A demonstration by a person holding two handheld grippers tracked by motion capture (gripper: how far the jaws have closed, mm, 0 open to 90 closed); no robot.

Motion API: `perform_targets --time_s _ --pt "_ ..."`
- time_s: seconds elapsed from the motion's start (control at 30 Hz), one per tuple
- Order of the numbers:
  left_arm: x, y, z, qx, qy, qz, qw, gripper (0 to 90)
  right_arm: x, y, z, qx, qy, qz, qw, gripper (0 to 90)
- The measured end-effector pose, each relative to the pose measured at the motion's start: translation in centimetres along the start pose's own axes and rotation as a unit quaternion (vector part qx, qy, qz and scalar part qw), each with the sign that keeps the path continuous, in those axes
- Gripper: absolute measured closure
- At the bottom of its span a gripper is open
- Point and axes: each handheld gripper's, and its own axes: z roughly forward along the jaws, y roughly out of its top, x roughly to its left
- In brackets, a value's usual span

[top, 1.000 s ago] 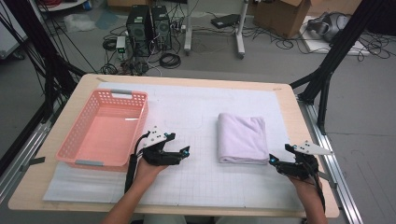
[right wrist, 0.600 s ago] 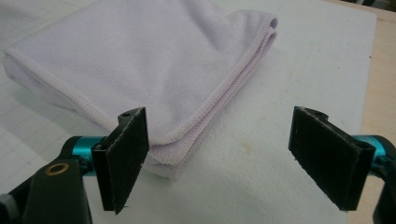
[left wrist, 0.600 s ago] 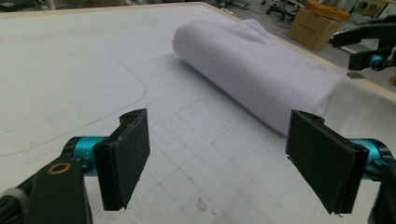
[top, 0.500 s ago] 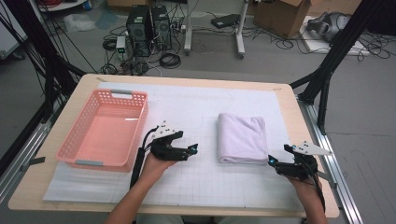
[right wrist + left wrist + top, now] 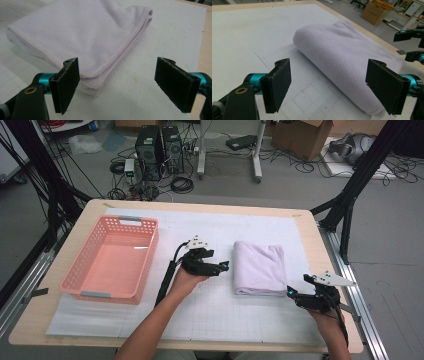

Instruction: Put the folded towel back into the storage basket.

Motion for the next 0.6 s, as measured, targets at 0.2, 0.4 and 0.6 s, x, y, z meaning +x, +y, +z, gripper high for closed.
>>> perform_targets --time_s 0.2,0.4,0.6 --pt "-0.4 0.1 2.6 0.023 -0.012 -0.017 0.9995 22.3 0.0 0.0 0.1 0.002 0.001 0.001 1.0 19.1" --pt "-1.4 0.5 4.8 0.037 -0.021 -0.025 0.9988 22.5 -0.1 0.0 0.1 0.001 0.002 0.001 1.0 19.2" --pt "-1.9 0.3 6.5 0.069 -0.012 -0.038 0.9968 24.0 -0.1 0.0 0.1 0.0 0.003 0.003 1.0 19.2"
